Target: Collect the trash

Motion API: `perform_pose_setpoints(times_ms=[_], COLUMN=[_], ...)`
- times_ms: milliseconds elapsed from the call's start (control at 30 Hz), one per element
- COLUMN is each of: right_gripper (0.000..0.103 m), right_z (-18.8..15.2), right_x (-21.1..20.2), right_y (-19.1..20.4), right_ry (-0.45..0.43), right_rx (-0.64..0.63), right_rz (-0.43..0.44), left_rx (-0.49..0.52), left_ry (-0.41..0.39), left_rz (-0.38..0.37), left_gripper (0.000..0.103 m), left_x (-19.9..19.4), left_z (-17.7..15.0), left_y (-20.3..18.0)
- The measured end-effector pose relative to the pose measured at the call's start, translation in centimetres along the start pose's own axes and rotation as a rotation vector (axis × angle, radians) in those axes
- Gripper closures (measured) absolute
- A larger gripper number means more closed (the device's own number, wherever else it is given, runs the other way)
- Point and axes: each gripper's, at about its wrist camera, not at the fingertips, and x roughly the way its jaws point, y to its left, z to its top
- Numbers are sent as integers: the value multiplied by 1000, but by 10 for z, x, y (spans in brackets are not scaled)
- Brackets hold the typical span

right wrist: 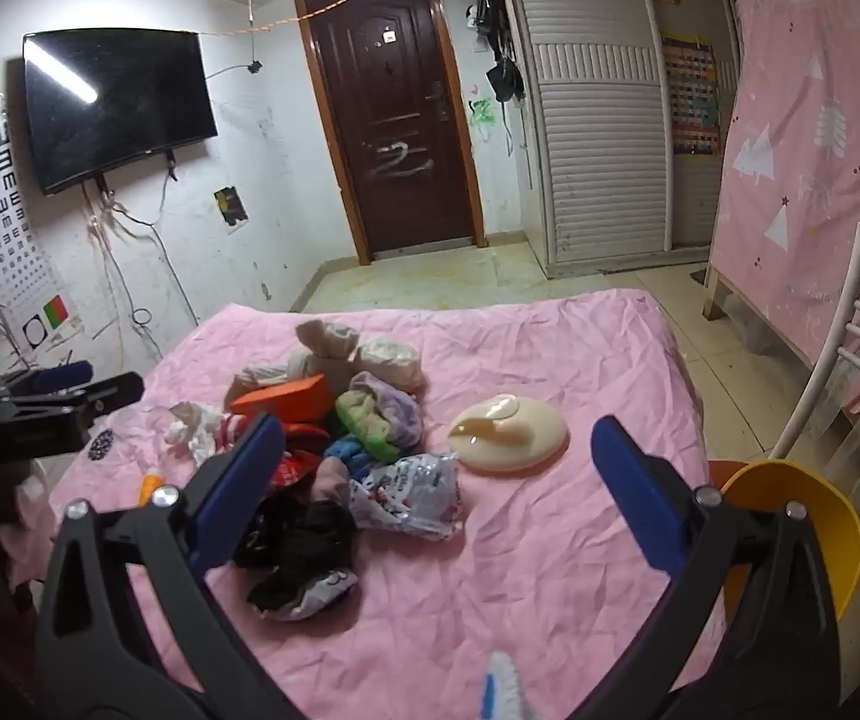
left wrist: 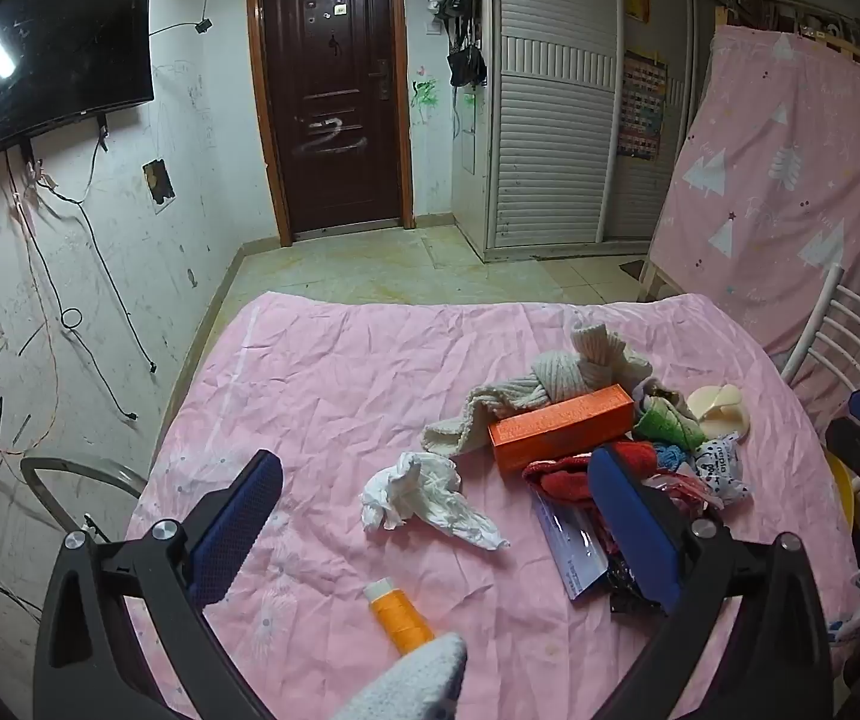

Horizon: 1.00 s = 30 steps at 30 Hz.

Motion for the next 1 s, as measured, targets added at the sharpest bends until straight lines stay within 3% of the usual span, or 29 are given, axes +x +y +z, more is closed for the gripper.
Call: perform_pose_setpoints(times_ms=[1000], right_gripper=[4], right_z=[0], right_x=[-4], right_y=[5], right_ry=[-10], right_rx=[-2], right_rz=[4], left_rx=[-4], left_ry=[0], left_rz=[-5], left_gripper=[10], left_x=[0], left_z=[0], left_y=[0])
